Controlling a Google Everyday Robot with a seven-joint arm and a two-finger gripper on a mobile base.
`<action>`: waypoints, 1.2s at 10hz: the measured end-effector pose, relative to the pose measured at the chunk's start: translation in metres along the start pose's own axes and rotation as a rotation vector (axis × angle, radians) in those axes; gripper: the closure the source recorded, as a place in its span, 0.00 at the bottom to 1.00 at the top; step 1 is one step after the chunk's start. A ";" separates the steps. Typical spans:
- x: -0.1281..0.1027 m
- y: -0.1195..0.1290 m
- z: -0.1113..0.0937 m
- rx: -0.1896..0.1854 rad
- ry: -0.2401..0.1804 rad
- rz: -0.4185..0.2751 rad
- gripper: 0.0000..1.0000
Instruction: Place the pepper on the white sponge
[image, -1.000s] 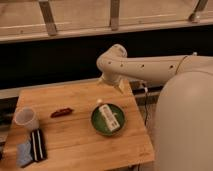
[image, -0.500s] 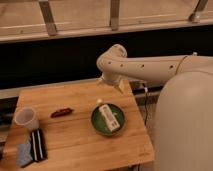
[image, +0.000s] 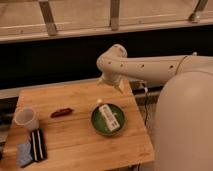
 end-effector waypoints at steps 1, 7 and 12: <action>0.000 0.000 0.000 0.000 0.000 0.000 0.20; 0.000 0.000 0.000 0.000 0.000 0.000 0.20; -0.008 0.014 0.002 0.021 0.002 -0.001 0.20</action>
